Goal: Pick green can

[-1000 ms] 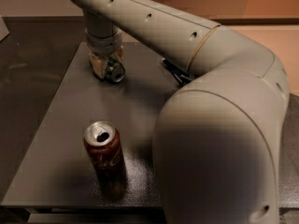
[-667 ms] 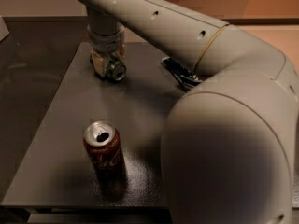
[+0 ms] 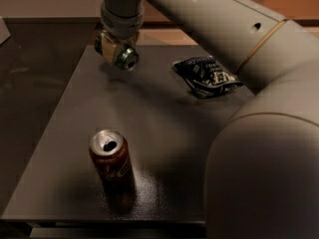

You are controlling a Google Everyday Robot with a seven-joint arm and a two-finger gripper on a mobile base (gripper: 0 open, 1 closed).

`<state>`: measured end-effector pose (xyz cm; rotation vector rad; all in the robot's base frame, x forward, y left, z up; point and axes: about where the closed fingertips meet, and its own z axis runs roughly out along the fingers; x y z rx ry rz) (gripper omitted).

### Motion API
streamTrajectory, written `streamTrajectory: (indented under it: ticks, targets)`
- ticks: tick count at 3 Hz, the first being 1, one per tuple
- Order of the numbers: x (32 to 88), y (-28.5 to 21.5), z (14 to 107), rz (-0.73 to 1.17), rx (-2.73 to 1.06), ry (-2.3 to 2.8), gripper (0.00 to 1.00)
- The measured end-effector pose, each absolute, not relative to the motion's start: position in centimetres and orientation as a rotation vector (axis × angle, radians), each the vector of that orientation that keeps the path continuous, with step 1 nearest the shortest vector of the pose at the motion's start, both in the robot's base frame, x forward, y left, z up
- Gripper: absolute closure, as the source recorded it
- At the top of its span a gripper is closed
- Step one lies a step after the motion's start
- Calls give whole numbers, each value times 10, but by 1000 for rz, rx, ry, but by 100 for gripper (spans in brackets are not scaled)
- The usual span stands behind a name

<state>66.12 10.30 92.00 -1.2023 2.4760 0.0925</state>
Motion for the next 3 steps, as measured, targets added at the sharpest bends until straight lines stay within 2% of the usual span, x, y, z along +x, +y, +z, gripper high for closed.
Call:
streamTrajectory:
  ticks: [2, 3]
  targets:
    - [645, 92, 981, 113, -1366, 2262, 100]
    - [645, 92, 981, 113, -1366, 2262, 100]
